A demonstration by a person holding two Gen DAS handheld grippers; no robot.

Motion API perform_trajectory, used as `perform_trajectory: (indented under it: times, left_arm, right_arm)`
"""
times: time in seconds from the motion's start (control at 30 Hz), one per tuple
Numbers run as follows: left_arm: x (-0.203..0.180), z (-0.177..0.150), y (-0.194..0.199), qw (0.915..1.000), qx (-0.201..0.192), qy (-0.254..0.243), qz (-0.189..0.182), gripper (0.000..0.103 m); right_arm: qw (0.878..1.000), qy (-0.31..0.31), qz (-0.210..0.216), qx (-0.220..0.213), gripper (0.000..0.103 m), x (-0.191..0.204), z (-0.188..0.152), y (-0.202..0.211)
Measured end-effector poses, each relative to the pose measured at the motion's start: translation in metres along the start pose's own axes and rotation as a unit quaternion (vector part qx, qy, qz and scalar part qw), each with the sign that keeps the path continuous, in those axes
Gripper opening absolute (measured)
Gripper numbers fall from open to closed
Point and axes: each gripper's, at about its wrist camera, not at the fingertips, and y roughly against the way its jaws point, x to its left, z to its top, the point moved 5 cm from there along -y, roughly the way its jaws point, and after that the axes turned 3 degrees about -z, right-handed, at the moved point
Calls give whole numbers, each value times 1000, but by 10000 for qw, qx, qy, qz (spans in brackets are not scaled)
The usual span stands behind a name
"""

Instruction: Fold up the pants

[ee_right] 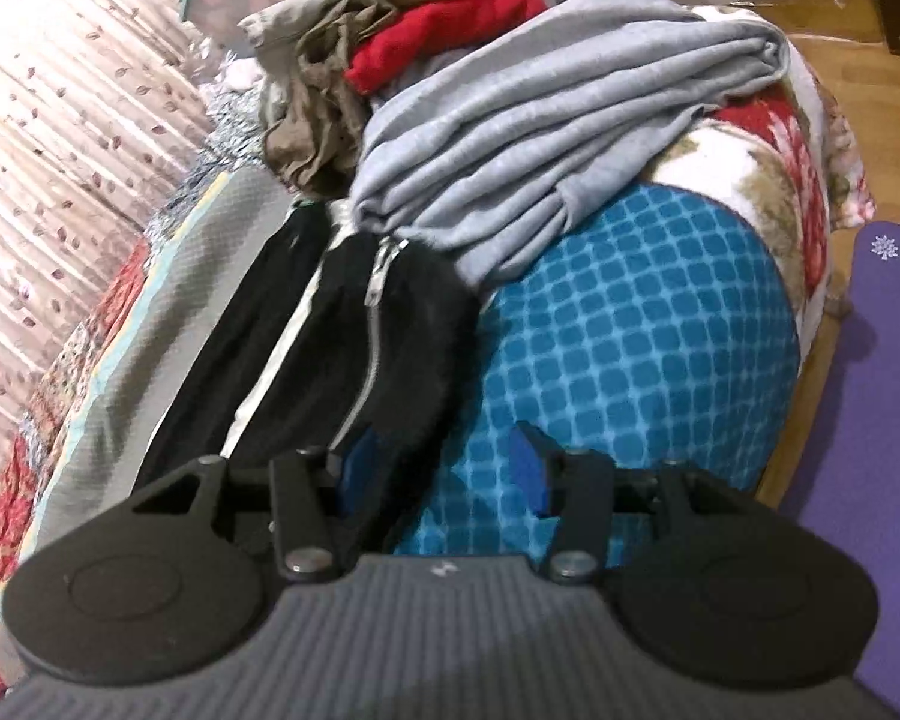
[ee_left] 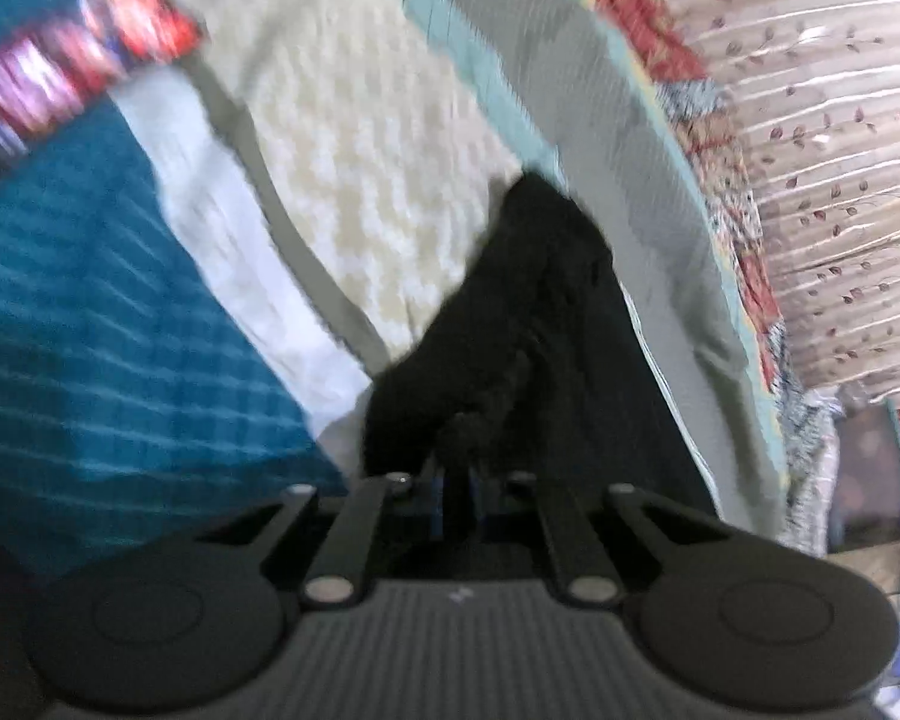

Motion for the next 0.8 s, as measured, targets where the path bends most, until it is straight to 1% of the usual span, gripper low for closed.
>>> perform_trajectory:
  times: [0.03,0.1,0.13,0.17,0.2,0.23,0.27,0.3,0.33,0.4,0.47,0.53,0.57,0.6,0.63,0.67,0.7,0.73,0.8]
  left_arm:
    - [-1,1,12,9999,-117,-83,15,7]
    - [1,1,34,9994,-294,-134,105,6]
    - [2,0,43,9993,-340,-96,124,6]
    - [4,-1,50,9993,-364,-38,117,6]
    - [6,-3,54,9992,-367,-1,125,6]
    - [7,-4,56,9992,-360,5,145,6]
    - [8,-5,57,9993,-349,-11,153,6]
    - [9,-8,57,9993,-323,-40,182,6]
    - [10,-11,55,9993,-282,-71,226,6]
    - [15,-16,45,9993,-149,-112,314,6]
    - [23,-21,36,9991,-12,-147,393,7]
    - [27,-26,24,9978,125,-293,576,8]
    - [28,-29,20,9965,198,-412,704,15]
    - [27,-32,18,9946,263,-560,836,23]
    - [26,-33,20,9932,262,-674,917,26]
    - [25,-33,24,9926,245,-762,908,30]
    - [24,-32,32,9929,249,-809,838,35]
    - [23,-31,40,9939,244,-819,692,36]
    - [21,-22,63,9959,102,-830,334,37]
  right_arm:
    - [10000,-12,39,-14,50,1,4,-3]
    - [9999,86,128,40,27,8,10,-12]
    - [9998,166,83,111,9,12,11,-17]
    - [9997,219,-13,134,6,15,12,-21]
    - [9995,271,-137,68,6,18,14,-21]
    - [9990,343,-249,-118,6,20,17,-14]
    - [9978,381,-313,-440,5,22,23,-1]
    - [9970,320,-278,-652,5,21,27,10]
    - [9961,243,-306,-797,5,19,30,20]
    - [9929,212,-650,-973,5,7,30,33]
    - [9894,183,-1022,-1013,5,-9,26,35]
    - [9891,88,-1269,-739,5,-26,20,24]
    - [9890,80,-1361,-576,6,-31,16,17]
    - [9888,102,-1404,-489,7,-33,13,14]
    - [9879,133,-1439,-564,11,-33,13,17]
    - [9861,137,-1530,-633,29,-31,13,22]
    - [9828,130,-1681,-752,42,-30,16,31]
    - [9796,113,-1775,-936,56,-27,18,39]
    - [9719,153,-1910,-1371,55,-26,25,62]
